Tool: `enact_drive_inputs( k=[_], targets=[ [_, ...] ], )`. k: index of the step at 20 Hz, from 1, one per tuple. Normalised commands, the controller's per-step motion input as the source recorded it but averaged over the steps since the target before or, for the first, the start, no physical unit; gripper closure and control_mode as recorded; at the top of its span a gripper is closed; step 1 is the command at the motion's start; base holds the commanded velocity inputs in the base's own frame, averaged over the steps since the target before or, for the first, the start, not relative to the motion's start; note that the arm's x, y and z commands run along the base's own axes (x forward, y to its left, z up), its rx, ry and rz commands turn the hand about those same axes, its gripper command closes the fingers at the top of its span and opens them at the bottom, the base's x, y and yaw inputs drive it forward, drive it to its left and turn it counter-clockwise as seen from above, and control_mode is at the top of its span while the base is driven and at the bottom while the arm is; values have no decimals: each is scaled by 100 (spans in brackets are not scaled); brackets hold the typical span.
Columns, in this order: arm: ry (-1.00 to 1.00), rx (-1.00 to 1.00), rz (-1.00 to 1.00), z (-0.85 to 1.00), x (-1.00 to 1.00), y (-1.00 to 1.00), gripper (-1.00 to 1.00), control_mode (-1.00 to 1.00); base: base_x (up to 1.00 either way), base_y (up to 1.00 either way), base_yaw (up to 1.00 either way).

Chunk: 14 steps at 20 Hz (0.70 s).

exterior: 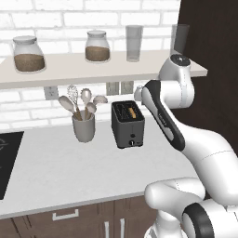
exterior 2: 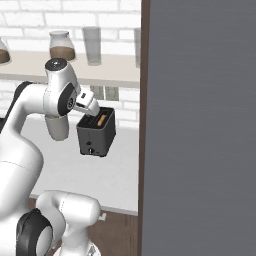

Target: Start the toaster. Once the lever pops up, take the bread to the plate on the dining counter.

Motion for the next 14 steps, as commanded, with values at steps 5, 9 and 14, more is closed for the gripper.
enact_drive_inputs(
  k=[5,9,14],
  targets=[
    [0,0,0,0,0,0,-100,-100,0,0,0],
    [0,0,0,0,0,0,-100,-100,0,0,0],
    [0,0,0,0,0,0,-100,-100,0,0,0]
  ],
)
